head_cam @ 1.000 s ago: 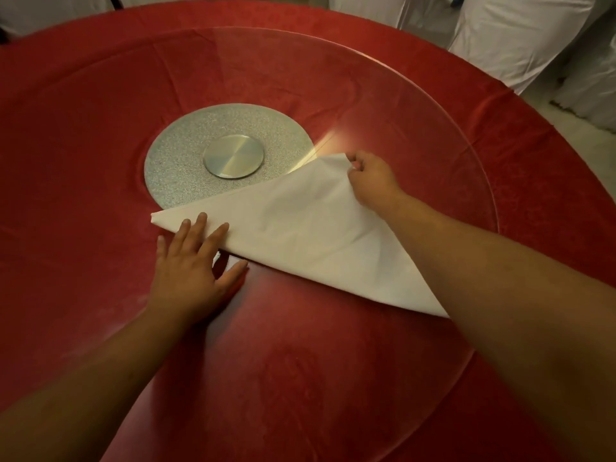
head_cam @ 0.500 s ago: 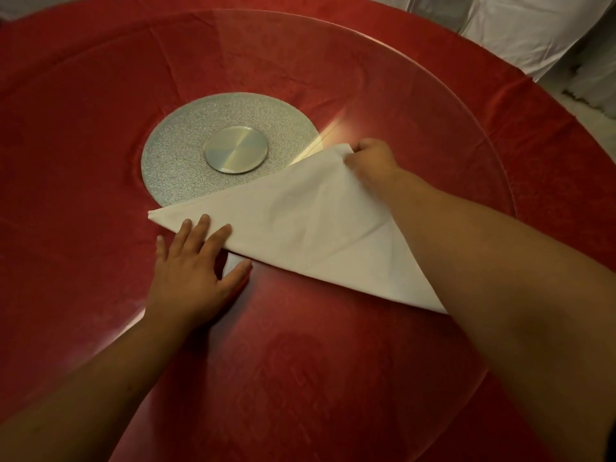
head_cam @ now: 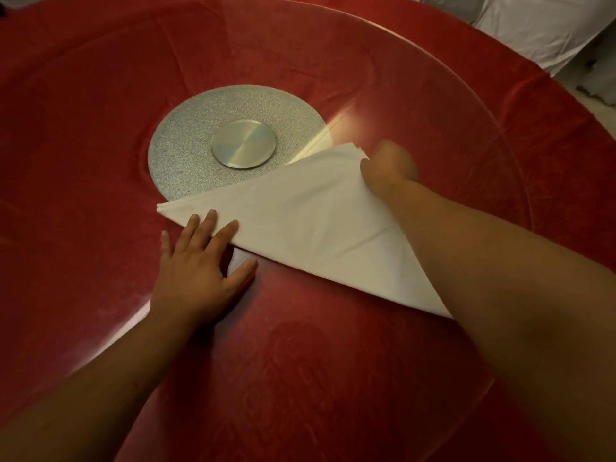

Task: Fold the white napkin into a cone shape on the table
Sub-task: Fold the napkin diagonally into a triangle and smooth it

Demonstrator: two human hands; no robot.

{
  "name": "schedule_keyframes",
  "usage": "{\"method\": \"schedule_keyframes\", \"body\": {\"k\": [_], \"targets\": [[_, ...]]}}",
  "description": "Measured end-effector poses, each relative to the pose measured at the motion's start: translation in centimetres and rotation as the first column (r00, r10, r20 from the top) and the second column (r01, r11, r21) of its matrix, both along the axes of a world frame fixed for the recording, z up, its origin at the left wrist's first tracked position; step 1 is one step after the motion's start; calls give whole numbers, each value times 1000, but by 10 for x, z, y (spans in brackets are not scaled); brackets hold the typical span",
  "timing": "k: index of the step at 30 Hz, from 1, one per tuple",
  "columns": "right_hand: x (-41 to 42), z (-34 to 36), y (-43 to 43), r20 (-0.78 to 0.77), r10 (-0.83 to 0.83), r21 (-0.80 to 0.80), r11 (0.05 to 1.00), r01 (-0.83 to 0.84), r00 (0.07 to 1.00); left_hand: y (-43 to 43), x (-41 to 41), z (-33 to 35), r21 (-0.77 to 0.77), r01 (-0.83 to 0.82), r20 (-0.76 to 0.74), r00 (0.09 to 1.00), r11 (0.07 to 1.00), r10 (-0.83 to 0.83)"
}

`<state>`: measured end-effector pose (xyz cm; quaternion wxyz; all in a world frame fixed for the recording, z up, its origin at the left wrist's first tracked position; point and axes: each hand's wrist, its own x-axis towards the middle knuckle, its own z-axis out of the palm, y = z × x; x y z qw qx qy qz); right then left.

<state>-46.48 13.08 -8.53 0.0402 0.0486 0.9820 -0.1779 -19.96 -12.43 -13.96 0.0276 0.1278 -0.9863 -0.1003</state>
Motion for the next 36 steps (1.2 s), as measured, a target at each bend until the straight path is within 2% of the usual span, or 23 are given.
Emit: {"method": "schedule_keyframes", "body": {"k": [2, 4, 7, 9, 11, 14, 19, 21, 23, 26, 29, 36], "targets": [[18, -1, 7, -148, 47, 67, 997, -38, 988, -1, 0, -1, -5, 0, -5, 1000, 1000, 0], [50, -7, 11, -289, 182, 144, 979, -145, 940, -2, 1, -2, -12, 3, -1, 1000, 1000, -3], [115, -18, -10, -320, 419, 84, 906, -415, 850, -2, 2, -1, -16, 4, 15, 1000, 1000, -4], [157, -22, -39, -347, 558, 38, 812, -583, 754, -2, 3, 0, -15, 3, 6, 1000, 1000, -3], [192, -23, -66, -328, 652, 85, 741, -666, 684, -1, 3, 3, 11, -6, -24, 1000, 1000, 6], [218, -24, -75, -244, 669, 161, 742, -651, 702, -1, 4, 7, 68, -23, -70, 997, 997, 27], [215, -18, -33, -199, 627, 268, 774, -573, 753, 0, 3, 15, 95, -12, -116, 993, 995, 23], [210, -12, -13, -169, 615, 310, 775, -550, 771, -5, 0, 20, 12, 40, -154, 987, 999, -38], [208, -7, 6, -147, 601, 350, 775, -526, 786, -13, -4, 26, -146, 145, -172, 970, 979, -169], [209, -2, 29, -133, 574, 388, 780, -491, 808, -24, -12, 35, -302, 252, -122, 947, 920, -299], [214, -1, 50, -112, 547, 408, 787, -463, 830, -25, -6, 45, -364, 323, -48, 930, 874, -364], [236, -3, 110, -117, 552, 464, 765, -446, 826, 1, 90, 54, -262, 408, 61, 912, 875, -407]]}}
